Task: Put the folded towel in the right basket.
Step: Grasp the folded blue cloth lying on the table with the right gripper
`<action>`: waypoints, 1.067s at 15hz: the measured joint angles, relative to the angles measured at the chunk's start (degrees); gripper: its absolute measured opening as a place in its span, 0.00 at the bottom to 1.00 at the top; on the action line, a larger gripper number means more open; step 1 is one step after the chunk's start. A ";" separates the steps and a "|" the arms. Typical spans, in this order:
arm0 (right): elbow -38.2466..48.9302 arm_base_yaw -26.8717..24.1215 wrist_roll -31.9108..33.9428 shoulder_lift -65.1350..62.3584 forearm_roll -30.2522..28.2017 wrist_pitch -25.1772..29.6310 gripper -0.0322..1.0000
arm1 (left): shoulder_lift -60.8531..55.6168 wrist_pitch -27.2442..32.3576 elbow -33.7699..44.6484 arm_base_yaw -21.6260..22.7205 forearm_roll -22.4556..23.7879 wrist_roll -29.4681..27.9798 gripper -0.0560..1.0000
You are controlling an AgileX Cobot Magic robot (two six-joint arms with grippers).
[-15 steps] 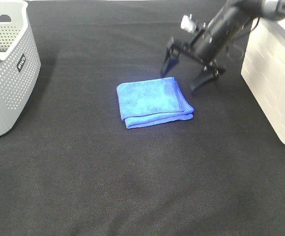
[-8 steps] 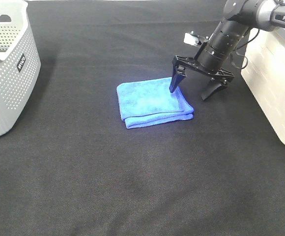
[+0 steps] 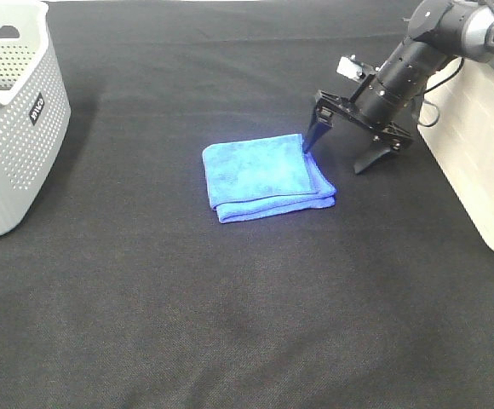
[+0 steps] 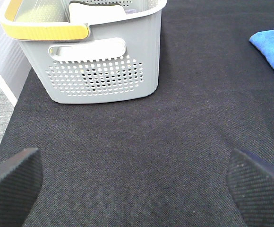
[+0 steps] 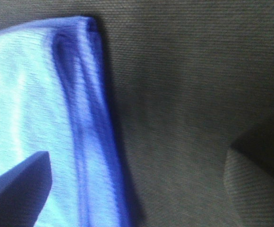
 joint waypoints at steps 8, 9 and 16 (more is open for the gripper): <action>-1.49 3.21 -0.06 2.98 3.32 -0.06 0.93 | 0.00 0.00 0.00 0.00 0.00 0.00 0.99; -1.78 5.84 -0.23 4.13 6.99 -0.74 0.90 | 0.00 0.00 0.00 0.00 0.00 0.00 0.99; -1.78 9.17 -2.23 6.30 15.24 -2.41 0.64 | 0.00 0.00 0.00 0.00 0.00 0.00 0.99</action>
